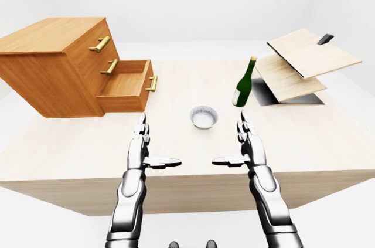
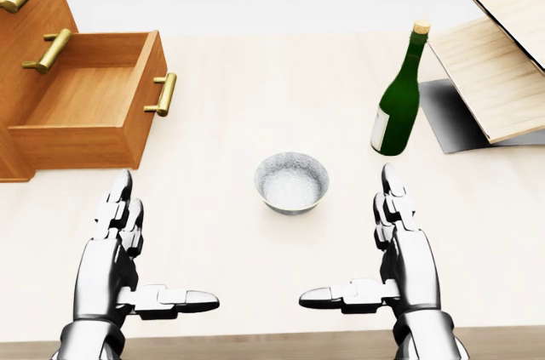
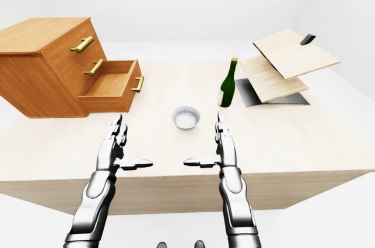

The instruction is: Put the bowl on top of the cabinet.

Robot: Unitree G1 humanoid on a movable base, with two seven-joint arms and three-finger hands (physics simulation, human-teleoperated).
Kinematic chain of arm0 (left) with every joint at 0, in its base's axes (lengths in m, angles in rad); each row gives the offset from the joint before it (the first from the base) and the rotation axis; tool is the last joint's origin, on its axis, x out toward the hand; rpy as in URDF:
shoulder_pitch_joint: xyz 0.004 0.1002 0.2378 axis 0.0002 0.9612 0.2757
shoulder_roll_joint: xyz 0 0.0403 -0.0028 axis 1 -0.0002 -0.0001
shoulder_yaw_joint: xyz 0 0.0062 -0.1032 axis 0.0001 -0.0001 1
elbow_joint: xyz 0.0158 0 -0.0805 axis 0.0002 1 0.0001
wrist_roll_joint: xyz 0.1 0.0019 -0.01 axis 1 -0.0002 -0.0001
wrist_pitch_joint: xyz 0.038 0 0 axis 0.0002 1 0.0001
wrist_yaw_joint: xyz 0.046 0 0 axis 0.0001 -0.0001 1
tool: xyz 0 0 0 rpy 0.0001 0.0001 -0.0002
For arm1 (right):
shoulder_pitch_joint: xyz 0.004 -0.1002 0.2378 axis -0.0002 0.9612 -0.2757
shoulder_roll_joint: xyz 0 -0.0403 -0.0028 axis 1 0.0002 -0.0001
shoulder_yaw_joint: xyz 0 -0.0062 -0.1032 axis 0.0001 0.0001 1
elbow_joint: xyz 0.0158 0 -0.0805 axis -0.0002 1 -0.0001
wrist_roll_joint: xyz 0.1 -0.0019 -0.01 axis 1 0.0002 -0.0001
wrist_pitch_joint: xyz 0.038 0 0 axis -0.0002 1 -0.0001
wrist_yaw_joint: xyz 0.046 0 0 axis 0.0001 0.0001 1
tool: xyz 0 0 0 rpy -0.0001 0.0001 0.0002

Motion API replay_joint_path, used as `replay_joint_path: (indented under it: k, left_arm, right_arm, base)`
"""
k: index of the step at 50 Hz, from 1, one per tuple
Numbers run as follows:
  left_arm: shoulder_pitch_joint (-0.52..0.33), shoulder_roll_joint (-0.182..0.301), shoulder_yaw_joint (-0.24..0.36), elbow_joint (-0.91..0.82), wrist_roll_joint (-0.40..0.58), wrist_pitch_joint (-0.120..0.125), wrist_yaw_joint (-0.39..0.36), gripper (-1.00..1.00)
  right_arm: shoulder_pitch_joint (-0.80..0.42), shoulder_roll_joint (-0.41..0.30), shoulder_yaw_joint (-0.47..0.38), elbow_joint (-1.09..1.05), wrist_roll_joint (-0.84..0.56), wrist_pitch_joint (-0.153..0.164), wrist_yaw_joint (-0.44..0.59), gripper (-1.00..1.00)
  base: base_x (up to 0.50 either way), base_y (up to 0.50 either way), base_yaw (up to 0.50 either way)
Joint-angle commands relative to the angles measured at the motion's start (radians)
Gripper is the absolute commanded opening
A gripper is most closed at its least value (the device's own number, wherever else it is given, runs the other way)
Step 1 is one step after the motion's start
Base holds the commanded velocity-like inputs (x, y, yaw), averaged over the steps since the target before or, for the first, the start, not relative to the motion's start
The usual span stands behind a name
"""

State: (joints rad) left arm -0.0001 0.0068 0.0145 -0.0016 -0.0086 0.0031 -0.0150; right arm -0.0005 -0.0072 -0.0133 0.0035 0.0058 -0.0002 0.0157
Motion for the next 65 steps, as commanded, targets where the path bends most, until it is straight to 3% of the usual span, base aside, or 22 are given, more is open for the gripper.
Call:
replay_joint_path:
  k: [1,5,10,15,18,20,21,49,65]
  left_arm:
    - [0.001,0.011,0.022,-0.012,-0.014,0.013,-0.023,1.0]
    - [0.004,0.01,0.019,-0.022,-0.013,0.017,-0.023,1.0]
    - [0.01,0.01,0.019,-0.053,-0.012,0.041,-0.024,1.0]
    - [0.024,0.009,0.015,-0.125,-0.013,0.084,-0.027,1.0]
    - [0.034,0.009,0.012,-0.188,-0.013,0.084,-0.031,1.0]
    - [0.042,0.008,0.011,-0.249,-0.015,0.084,-0.031,1.0]
    - [0.043,0.008,0.012,-0.263,-0.016,0.084,-0.032,1.0]
    - [0.031,0.018,0.053,-0.536,-0.035,0.084,-0.049,1.0]
    - [0.031,0.018,0.056,-0.547,-0.037,0.084,-0.052,1.0]
  right_arm:
    - [0.001,-0.012,-0.02,0.002,0.005,0.005,0.026,1.0]
    - [0.004,-0.012,-0.019,-0.012,0.003,0.012,0.026,1.0]
    - [0.01,-0.011,-0.017,-0.036,-0.003,0.027,0.026,1.0]
    - [0.014,-0.011,-0.016,-0.061,-0.005,0.042,0.028,1.0]
    - [0.018,-0.01,-0.015,-0.08,-0.008,0.054,0.027,1.0]
    - [0.023,-0.01,-0.016,-0.123,-0.005,0.086,0.029,1.0]
    - [0.024,-0.011,-0.017,-0.136,-0.004,0.087,0.03,1.0]
    - [0.044,-0.008,-0.03,-0.467,0.02,0.087,0.039,1.0]
    - [0.051,-0.008,-0.023,-0.496,0.025,0.087,0.04,1.0]
  base:
    - [0.0,0.0,0.0]
    - [0.0,0.0,0.0]
    - [0.0,0.0,0.0]
    - [0.0,0.0,0.0]
    - [0.0,0.0,0.0]
    - [0.0,0.0,0.0]
    - [0.0,0.0,0.0]
    - [0.0,0.0,0.0]
    - [0.0,0.49,0.0]
